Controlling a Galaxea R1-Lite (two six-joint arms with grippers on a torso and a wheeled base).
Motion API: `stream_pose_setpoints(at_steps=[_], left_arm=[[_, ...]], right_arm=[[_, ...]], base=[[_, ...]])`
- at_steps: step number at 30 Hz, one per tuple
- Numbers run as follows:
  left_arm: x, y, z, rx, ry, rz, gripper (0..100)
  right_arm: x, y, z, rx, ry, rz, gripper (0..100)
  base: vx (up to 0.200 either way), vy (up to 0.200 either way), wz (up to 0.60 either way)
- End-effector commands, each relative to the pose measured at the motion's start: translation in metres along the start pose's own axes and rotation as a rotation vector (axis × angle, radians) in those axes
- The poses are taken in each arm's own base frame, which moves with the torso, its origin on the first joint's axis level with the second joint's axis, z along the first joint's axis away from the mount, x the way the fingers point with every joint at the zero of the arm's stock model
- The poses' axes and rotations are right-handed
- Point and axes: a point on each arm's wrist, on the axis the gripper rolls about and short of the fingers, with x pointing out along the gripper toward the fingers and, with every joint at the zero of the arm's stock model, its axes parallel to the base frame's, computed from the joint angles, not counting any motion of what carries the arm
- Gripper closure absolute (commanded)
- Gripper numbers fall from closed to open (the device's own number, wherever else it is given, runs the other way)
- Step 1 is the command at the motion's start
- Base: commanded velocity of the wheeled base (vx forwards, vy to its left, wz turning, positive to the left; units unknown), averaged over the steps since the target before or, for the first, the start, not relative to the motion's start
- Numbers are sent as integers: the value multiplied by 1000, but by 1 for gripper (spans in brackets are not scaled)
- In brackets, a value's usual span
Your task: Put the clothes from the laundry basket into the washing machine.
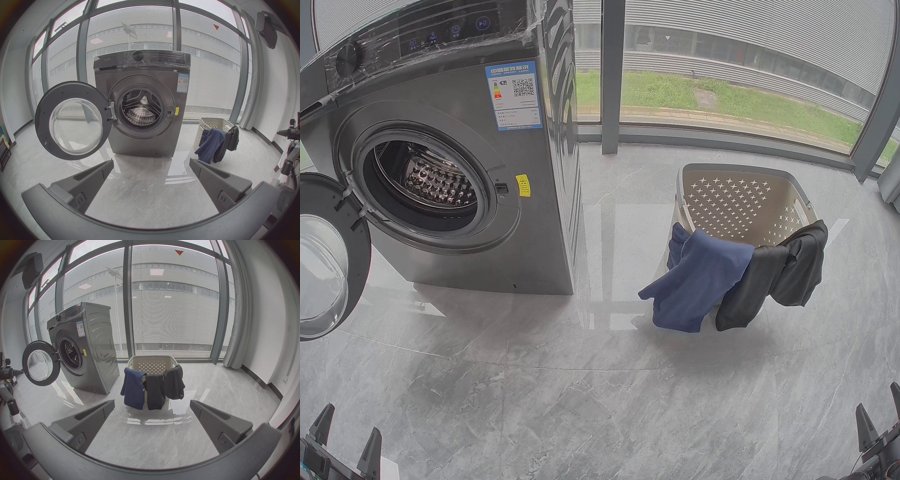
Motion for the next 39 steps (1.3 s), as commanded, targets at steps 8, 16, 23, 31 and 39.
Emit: stream_pose_setpoints(at_steps=[8, 16, 23, 31, 39], left_arm=[[1, 0, -5, -1, 8, 0, 0], [1, 0, -5, -1, 8, 0, 0], [1, 0, -5, -1, 8, 0, 0], [1, 0, -5, -1, 8, 0, 0], [1, 0, -5, -1, 8, 0, 0]], right_arm=[[0, 0, -5, 0, 1, 1, 0], [0, 0, -5, 0, 1, 1, 0], [0, 0, -5, 0, 1, 1, 0], [0, 0, -5, 0, 1, 1, 0], [0, 0, -5, 0, 1, -1, 0]], base=[[0, 0, -450], [0, -200, 0], [0, -200, 0], [0, -75, 0], [0, -100, 0]])
